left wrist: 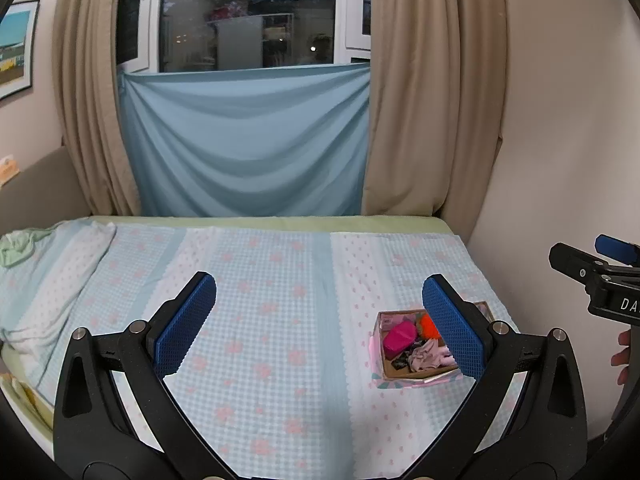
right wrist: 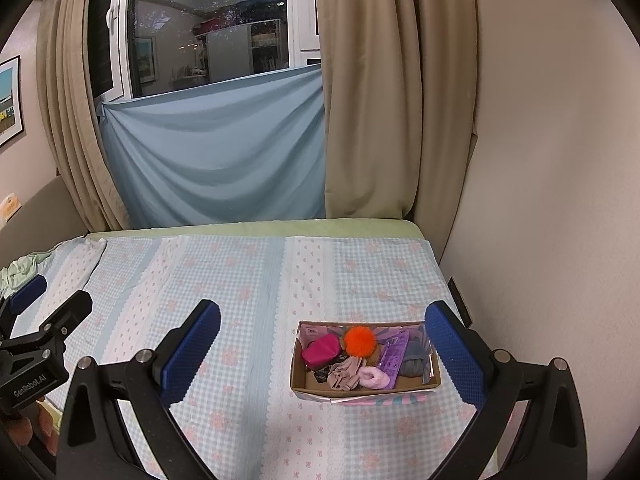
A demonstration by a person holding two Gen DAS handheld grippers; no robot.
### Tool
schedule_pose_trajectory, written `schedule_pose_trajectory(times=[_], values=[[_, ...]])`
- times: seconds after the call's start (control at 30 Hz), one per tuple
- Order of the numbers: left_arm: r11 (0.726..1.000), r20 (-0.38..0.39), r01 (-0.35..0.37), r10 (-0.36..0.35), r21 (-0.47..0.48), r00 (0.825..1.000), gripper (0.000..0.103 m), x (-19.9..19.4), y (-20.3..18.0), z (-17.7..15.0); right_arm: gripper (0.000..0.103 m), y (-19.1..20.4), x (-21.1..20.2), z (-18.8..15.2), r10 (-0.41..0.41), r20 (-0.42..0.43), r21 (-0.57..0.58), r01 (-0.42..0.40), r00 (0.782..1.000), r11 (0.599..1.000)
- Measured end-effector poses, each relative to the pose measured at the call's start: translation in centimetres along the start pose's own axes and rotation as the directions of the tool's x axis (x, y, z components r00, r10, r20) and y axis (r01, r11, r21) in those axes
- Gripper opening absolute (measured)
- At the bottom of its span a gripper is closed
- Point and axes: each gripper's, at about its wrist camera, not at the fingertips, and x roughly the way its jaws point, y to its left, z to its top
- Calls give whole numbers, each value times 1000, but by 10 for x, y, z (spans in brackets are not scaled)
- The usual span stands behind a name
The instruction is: Organize soft objects
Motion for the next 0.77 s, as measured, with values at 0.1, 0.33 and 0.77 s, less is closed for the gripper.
schedule_pose_trajectory(times=[0.1,0.33,0.77], values=[[1000,10,10,-10,-4,1000,103,-1,0,0,102,0,-1,0,1,3,-1,-1,1000,1000],[1000,44,21,-20,-18,999,103,-5,-1,2,102,-1,-1,2,2,6,1,-2,1000,1000],[997,79,-71,70,5,994,103,6,-4,8,102,2,8,5,2,-11,-6,-2,1000,1000]])
